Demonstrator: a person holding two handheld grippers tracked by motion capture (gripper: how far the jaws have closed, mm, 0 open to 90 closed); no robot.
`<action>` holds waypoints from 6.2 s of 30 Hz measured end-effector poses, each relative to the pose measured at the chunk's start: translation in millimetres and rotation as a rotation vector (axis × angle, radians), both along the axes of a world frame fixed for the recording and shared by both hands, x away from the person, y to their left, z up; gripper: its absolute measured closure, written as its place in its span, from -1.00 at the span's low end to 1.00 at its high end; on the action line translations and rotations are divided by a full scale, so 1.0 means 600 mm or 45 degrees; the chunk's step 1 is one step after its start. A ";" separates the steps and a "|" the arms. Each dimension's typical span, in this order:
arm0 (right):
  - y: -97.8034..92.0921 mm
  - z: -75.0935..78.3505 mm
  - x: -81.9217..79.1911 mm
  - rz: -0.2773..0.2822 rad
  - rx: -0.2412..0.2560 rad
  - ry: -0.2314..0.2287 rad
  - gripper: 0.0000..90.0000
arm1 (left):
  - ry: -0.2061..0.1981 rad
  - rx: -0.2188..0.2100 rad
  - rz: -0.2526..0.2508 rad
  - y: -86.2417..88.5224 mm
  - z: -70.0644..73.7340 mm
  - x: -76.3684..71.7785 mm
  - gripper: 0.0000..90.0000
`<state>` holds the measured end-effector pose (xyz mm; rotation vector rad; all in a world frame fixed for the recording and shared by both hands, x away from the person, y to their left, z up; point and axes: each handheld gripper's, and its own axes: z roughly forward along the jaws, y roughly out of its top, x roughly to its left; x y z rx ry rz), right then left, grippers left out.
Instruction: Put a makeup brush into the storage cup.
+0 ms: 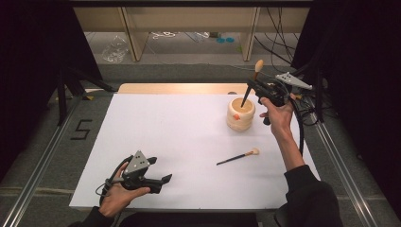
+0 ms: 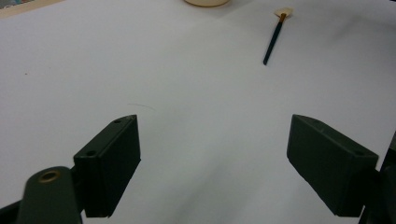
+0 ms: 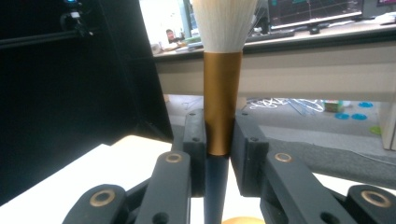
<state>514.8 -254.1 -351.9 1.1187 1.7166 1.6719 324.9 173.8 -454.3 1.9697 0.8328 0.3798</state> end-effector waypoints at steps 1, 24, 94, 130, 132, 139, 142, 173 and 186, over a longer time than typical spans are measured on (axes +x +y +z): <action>-0.001 -0.004 0.003 -0.011 -0.019 0.003 0.73 | 0.005 -0.002 0.002 0.000 0.000 0.000 -0.62; -0.002 -0.041 0.032 -0.051 -0.083 0.055 0.73 | 0.005 -0.012 0.000 -0.001 0.000 -0.001 -0.62; -0.005 -0.061 -0.086 0.202 -0.481 0.201 -0.44 | -0.005 0.014 0.002 0.004 0.001 0.000 -0.62; 0.059 -0.124 -0.149 0.562 -0.805 0.343 -0.51 | 0.005 0.004 0.007 0.004 0.002 -0.001 -0.62; 0.059 -0.125 -0.149 0.558 -0.822 0.343 -0.49 | 0.007 0.008 0.002 0.004 0.001 0.000 -0.62; 0.060 -0.134 -0.146 0.580 -0.875 0.365 -0.43 | 0.007 0.005 0.001 0.004 0.002 0.000 -0.62; 0.059 -0.137 -0.144 0.590 -0.897 0.369 -0.42 | 0.004 0.002 0.000 0.004 0.002 0.000 -0.62; 0.073 -0.159 -0.151 0.648 -1.041 0.436 -0.39 | 0.011 0.014 0.007 0.006 0.003 0.003 -0.62; 0.075 -0.159 -0.143 0.665 -1.117 0.431 -0.27 | 0.010 0.015 -0.007 0.002 0.001 0.007 -0.62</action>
